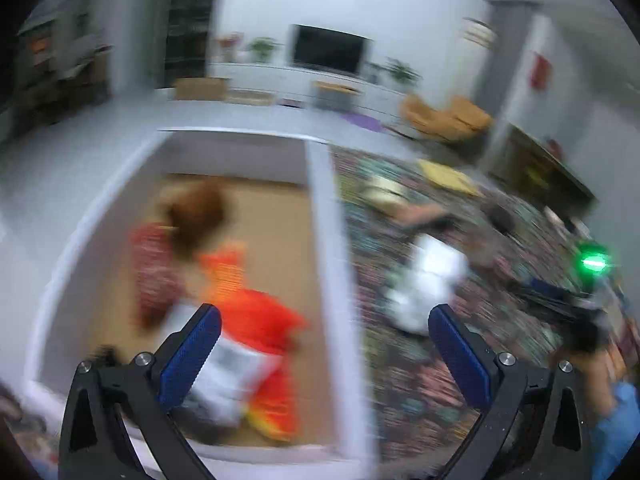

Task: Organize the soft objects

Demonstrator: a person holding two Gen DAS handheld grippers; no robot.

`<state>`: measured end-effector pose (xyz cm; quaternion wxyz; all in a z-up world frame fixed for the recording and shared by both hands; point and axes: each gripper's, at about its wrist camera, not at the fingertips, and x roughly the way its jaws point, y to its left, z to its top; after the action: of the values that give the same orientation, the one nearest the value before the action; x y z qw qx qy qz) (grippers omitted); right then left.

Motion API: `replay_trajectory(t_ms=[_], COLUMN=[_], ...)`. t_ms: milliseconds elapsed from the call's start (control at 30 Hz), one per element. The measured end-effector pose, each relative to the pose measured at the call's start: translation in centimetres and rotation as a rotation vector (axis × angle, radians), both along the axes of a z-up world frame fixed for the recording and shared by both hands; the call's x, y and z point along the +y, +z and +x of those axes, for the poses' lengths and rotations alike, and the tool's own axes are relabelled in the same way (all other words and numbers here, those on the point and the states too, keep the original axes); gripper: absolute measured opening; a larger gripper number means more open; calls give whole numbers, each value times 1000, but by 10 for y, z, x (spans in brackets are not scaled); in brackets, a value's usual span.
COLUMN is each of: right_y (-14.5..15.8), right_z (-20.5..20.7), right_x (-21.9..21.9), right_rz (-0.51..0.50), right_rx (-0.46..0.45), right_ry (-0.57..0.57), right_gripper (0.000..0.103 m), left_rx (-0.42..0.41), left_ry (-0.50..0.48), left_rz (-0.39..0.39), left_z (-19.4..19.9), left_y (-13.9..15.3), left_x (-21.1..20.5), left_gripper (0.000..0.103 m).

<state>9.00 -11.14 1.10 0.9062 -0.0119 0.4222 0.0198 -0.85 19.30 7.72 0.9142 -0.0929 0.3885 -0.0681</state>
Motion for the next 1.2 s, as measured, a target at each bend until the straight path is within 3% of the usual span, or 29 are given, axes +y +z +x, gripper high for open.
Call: replay_trajectory(t_ms=[167, 233, 333, 433, 633, 1200], right_y=[-56, -71, -79, -81, -80, -81], right_z=[-2, -1, 3, 7, 0, 2], right_x=[-65, -79, -93, -102, -100, -101], right_rz=[-52, -47, 6, 17, 10, 10], right_rx=[54, 70, 110, 98, 77, 76], right_ry=[-173, -211, -243, -260, -271, -269], right_gripper=[81, 81, 82, 87, 91, 93], left_rx=[70, 102, 127, 142, 137, 104], left_ry=[-229, -271, -273, -238, -217, -208], left_rz=[-7, 9, 96, 181, 259, 233], left_z=[2, 5, 13, 23, 42, 54], left_y=[-35, -57, -93, -124, -160, -171], left_x=[-108, -136, -167, -176, -181, -175], left_gripper=[103, 103, 103, 103, 103, 103])
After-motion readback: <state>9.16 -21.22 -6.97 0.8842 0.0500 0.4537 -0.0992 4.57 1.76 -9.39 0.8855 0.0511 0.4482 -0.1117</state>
